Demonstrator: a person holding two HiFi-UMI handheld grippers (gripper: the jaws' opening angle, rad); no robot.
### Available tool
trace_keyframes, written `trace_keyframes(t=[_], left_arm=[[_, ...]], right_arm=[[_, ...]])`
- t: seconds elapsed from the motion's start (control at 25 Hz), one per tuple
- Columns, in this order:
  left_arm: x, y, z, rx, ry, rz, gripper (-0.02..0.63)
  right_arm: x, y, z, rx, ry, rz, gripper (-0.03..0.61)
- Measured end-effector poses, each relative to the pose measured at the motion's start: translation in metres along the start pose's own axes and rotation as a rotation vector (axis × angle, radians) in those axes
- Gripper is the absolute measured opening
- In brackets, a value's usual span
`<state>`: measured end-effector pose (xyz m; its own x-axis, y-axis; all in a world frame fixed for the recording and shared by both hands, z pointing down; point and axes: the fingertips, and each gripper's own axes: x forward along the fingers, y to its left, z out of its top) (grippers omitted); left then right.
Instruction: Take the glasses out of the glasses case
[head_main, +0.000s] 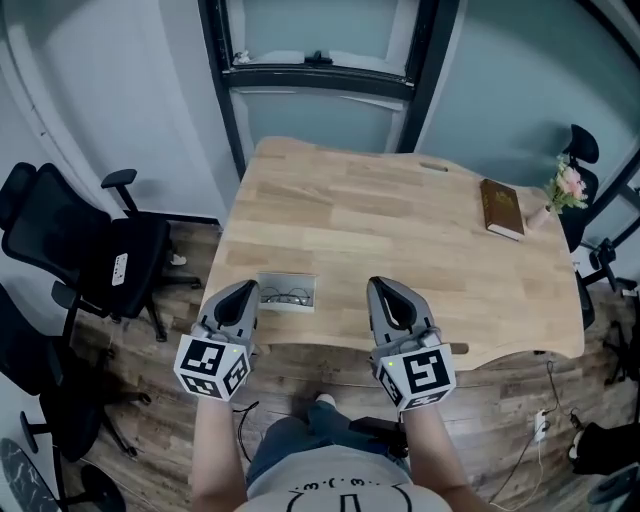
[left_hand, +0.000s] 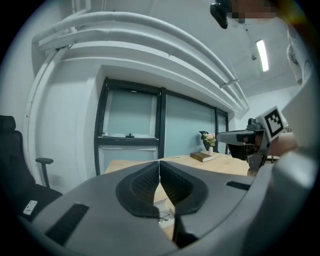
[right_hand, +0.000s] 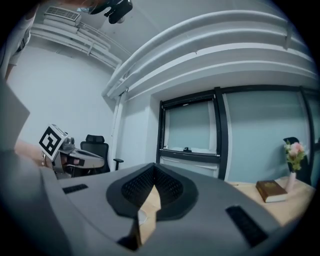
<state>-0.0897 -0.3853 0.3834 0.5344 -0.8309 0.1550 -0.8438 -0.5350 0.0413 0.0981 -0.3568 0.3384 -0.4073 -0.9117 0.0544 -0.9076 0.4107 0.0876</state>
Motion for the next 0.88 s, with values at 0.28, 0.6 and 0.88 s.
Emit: trace_keyframes(t=[0.28,0.6,0.88], left_arm=[[0.046,0.010,-0.032,0.061,0.142,-0.081,0.152],[0.079,0.004,-0.107,0.260,0.474,-0.345,0.112],[0.089,0.002,-0.170,0.518,0.741,-0.562,0.112]], right_arm=[[0.023,-0.024,-0.026,0.041,0.052,-0.045,0.011],[0.038,-0.041,-0.055,0.090,0.134,-0.138,0.011],[0.037,-0.035,-0.092,0.128,0.231,-0.182,0.011]])
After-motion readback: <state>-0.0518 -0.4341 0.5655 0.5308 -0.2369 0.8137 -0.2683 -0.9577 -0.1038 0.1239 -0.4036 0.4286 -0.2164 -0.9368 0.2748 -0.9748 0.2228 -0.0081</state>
